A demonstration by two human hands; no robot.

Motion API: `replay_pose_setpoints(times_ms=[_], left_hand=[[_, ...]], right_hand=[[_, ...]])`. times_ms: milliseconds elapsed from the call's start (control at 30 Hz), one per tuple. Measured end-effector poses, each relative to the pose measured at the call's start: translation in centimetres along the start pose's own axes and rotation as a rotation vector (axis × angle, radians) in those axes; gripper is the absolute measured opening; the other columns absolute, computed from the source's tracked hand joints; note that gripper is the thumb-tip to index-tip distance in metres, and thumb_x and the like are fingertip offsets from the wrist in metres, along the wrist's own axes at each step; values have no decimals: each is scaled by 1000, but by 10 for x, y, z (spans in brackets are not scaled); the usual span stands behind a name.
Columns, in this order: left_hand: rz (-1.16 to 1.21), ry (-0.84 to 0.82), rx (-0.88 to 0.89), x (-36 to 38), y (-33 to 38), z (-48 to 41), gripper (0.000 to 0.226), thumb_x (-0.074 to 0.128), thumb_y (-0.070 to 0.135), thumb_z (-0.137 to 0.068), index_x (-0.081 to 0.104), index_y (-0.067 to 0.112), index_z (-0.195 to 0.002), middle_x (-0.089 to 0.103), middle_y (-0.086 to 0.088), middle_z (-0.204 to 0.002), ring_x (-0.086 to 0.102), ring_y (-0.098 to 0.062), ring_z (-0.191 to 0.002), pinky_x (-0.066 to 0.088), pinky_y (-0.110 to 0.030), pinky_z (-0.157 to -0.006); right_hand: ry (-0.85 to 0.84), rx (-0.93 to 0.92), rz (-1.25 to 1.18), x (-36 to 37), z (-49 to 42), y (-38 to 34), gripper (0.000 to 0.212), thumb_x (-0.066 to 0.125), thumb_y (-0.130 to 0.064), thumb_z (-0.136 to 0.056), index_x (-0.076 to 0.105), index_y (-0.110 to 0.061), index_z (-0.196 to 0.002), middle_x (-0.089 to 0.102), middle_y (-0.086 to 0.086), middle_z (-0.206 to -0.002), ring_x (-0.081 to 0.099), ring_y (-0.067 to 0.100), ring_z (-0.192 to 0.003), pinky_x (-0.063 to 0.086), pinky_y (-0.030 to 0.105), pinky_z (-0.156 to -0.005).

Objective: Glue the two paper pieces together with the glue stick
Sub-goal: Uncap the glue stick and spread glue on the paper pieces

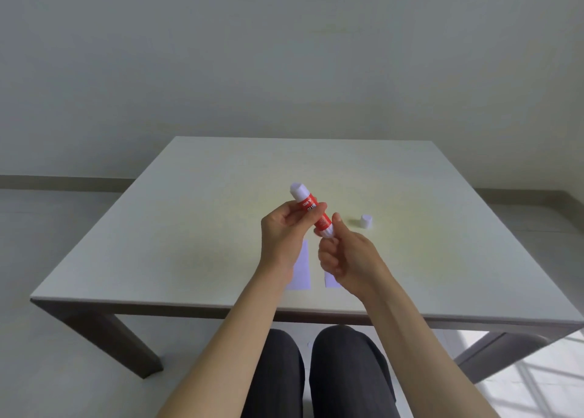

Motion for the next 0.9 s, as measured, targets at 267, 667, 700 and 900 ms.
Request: replay_pose_setpoints(times_ms=[267,667,700,900], left_hand=[[78,11,-15,-5,8,4,7,76,33,-68,76,26,-69,76,-5,-94,69,-20,-98,44,-47,-103],[68,-16,-5,-8,3,7,4,73,26,-76,73,23,-75,78,2,-91,71,-12,-91,47,-35,-97],[65,-35,-2,-9,2,5,3,72,25,-77,74,23,-77,78,2,-91,70,-11,-91,46,-34,-96],[136,-352,-47,-19,-5,-1,17,57,22,-87,71,22,-96,74,0,-106,64,-12,-111,50,-18,-84]], right_hand=[[180,-529,516,12,9,3,15,55,-20,-93,58,-8,-101,60,-1,-62,57,11,-52,46,21,-49],[111,-427,370,9,10,8,16,56,-21,-93,60,-6,-96,59,-2,-55,53,13,-47,44,23,-46],[65,-335,288,8,9,7,22,53,-24,-94,61,-4,-93,57,-3,-52,51,14,-45,42,22,-44],[-221,443,-179,12,8,2,41,37,-25,-89,49,-15,-51,27,-6,-36,20,9,-28,22,17,-26]])
Point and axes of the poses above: each hand's wrist, its own z-axis away from the middle knuckle, its own x-axis out of the palm, y = z × x, the point moved 1 cm from there along -z, towards the middle knuckle
